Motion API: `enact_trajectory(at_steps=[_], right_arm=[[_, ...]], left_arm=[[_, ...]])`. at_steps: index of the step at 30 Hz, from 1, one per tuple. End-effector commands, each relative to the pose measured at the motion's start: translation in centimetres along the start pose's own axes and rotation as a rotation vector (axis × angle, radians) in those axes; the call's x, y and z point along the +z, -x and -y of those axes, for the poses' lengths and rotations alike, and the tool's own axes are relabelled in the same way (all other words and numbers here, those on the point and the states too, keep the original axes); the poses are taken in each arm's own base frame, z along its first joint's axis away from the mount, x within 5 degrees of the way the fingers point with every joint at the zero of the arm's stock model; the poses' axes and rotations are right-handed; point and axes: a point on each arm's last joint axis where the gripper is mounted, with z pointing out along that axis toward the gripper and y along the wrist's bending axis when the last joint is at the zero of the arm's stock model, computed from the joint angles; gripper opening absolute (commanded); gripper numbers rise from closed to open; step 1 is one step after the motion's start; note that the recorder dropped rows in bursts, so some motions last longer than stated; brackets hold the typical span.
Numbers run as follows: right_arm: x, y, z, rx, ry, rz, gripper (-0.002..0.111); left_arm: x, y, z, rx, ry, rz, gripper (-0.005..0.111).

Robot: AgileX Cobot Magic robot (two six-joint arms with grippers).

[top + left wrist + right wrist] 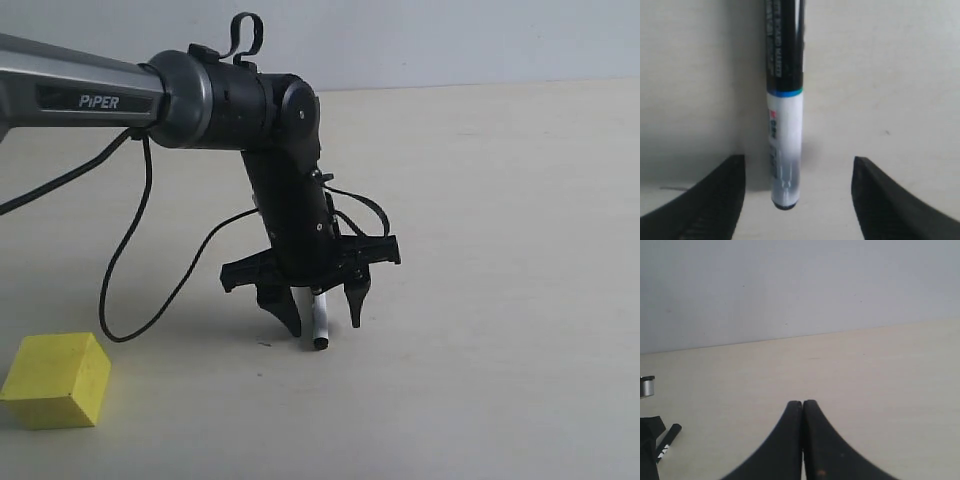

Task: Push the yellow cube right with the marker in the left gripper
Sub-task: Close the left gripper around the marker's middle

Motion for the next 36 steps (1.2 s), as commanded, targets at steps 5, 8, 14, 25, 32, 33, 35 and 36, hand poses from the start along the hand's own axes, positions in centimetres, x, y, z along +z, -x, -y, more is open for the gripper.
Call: enact_trajectory(at_steps=[5, 8, 14, 25, 32, 33, 35, 36], right_arm=[[0.0, -0.1, 0.0, -0.006, -0.003, 0.008, 0.0], [0.0, -0.1, 0.0, -0.006, -0.003, 0.008, 0.0], [0.0, -0.1, 0.0, -0.006, -0.003, 0.008, 0.0], [0.0, -0.1, 0.0, -0.006, -0.004, 0.006, 0.0], [0.0, -0.1, 0.0, -0.006, -0.004, 0.006, 0.0], [0.0, -0.1, 0.0, -0.006, -0.004, 0.006, 0.0], [0.0, -0.1, 0.0, -0.006, -0.004, 0.006, 0.0], [0.0, -0.1, 0.0, -0.006, -0.004, 0.006, 0.0]], left_arm=[[-0.3, 0.7, -0.2, 0.044, 0.005, 0.029, 0.061], [-0.5, 0.8, -0.3, 0.06, -0.002, 0.033, 0.061], [-0.6, 1.2, -0.2, 0.116, -0.019, 0.065, 0.061], [-1.1, 2.4, -0.1, 0.129, -0.068, 0.158, 0.061], [-1.8, 2.7, 0.0, 0.122, -0.048, 0.168, 0.061], [-1.8, 2.7, 0.0, 0.117, -0.042, 0.168, 0.061], [-1.7, 2.7, -0.2, 0.108, -0.026, 0.164, 0.061], [-1.7, 2.7, -0.2, 0.106, -0.017, 0.162, 0.061]])
